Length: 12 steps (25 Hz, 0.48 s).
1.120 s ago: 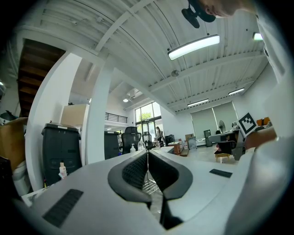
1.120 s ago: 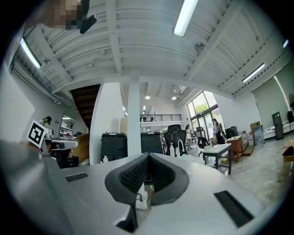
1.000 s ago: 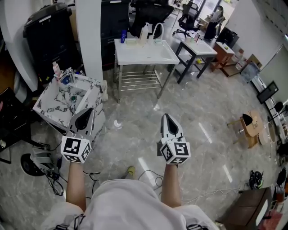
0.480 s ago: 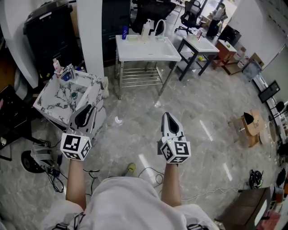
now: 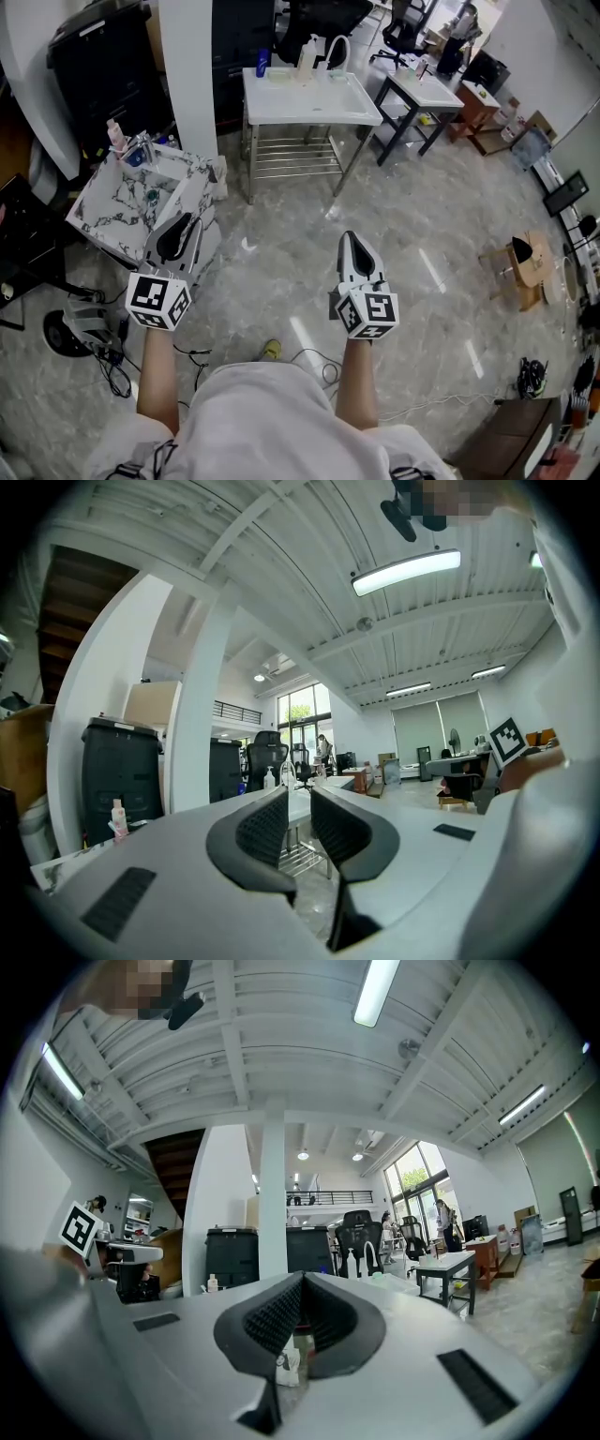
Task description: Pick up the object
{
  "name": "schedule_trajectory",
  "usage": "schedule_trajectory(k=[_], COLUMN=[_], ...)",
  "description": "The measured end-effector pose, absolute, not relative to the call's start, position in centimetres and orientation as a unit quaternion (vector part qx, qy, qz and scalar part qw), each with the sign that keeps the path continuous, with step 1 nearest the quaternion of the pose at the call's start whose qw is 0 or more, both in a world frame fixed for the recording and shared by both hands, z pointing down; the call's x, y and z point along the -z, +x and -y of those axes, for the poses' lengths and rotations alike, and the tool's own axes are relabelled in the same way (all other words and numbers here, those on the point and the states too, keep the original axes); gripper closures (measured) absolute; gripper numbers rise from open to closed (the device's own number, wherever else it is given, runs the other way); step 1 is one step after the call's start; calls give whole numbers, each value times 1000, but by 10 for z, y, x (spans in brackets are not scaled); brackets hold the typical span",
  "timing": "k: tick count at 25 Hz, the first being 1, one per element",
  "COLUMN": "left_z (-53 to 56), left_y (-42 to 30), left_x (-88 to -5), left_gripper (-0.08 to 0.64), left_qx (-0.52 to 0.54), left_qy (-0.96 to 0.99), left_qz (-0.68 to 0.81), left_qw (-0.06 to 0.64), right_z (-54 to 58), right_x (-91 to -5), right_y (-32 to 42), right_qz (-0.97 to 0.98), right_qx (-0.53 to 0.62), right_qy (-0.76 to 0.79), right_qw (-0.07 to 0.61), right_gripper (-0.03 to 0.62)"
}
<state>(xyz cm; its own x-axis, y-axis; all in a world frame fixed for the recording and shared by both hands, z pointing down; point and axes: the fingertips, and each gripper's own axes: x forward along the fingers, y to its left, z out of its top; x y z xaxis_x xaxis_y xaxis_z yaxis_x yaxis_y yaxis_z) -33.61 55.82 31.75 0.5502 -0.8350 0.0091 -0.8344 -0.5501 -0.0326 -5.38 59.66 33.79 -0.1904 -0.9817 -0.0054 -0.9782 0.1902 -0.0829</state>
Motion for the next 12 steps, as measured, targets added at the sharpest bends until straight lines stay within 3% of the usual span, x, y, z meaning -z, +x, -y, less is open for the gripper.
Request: schedule_trajectory(k=[12], left_z=[-506], left_y=[-267], left_x=[-323], left_gripper=[492], left_qx=[27], left_qy=[-881], left_qz=[-472], left_qw=[21], right_z=[-546], right_x=[-351], right_y=[19], right_qz=[-769], right_qx=[40], right_qy=[-636], right_qw=[51], right_gripper=[586])
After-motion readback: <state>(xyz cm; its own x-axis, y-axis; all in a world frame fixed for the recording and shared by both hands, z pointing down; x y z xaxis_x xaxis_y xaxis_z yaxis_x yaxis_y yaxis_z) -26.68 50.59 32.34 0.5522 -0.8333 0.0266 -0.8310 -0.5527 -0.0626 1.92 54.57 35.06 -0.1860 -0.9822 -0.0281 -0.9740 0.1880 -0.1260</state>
